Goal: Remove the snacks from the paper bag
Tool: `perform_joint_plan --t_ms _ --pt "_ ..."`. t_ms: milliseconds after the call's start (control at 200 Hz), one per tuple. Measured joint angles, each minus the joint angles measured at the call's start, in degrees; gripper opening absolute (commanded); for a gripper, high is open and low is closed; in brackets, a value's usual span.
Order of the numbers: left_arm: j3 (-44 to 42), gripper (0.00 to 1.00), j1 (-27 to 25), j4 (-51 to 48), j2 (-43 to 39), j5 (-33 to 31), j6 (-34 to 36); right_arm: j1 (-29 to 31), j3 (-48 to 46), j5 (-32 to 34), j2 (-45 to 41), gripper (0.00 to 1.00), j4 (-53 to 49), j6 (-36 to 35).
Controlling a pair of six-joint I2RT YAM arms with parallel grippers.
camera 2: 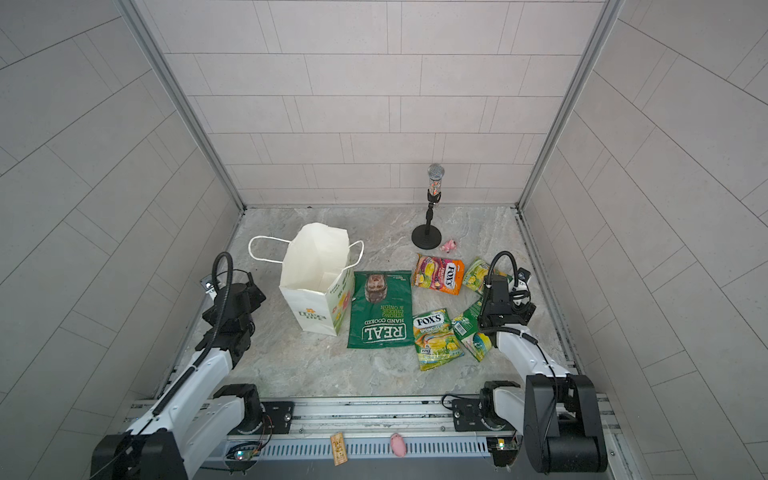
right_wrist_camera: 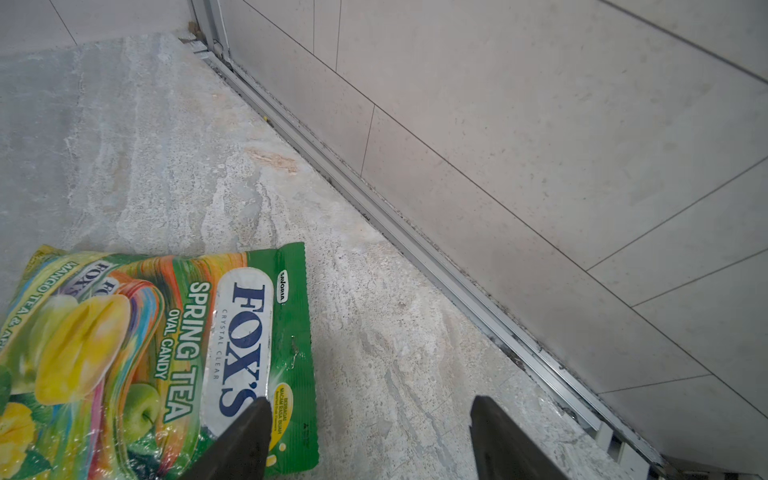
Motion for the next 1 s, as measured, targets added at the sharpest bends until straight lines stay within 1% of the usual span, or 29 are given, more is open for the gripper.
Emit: perform_joint_plan --t_ms 120,330,525,696,751,821,906,996 --pt "-0.6 0.99 0.0 9.2 6.5 5.5 5.3 0.0 -1.6 -1.5 1.6 0.77 6.5 -2.2" --pt "-0.9 0.99 0.0 22.9 17.8 14.2 12.5 0.0 -3.5 -5.6 5.7 0.78 17.6 -6.2" --pt "-1.0 1.0 0.0 33.2 24.8 20.8 17.0 0.0 -3.8 -10.9 9.8 0.79 27.4 -9.0" --pt "-2.6 1.0 0.2 43.8 31.3 24.6 18.3 0.0 -5.2 -15.6 12.7 0.8 36.3 -10.7" --pt "-3.0 0.99 0.2 46.5 33.9 25.3 18.5 0.0 -5.8 -17.2 14.5 0.8 40.0 -11.4" --pt "-3.5 1.0 0.3 49.8 36.8 25.9 18.7 0.0 -5.9 -18.9 16.7 0.8 42.3 -12.2" --pt "-3.7 1.0 0.3 51.8 38.8 26.4 18.7 0.1 -5.9 -20.7 17.8 0.82 44.1 -12.9" --pt "-3.6 1.0 0.3 51.9 38.7 25.9 18.6 0.1 -6.0 -22.1 17.9 0.82 45.9 -13.5"
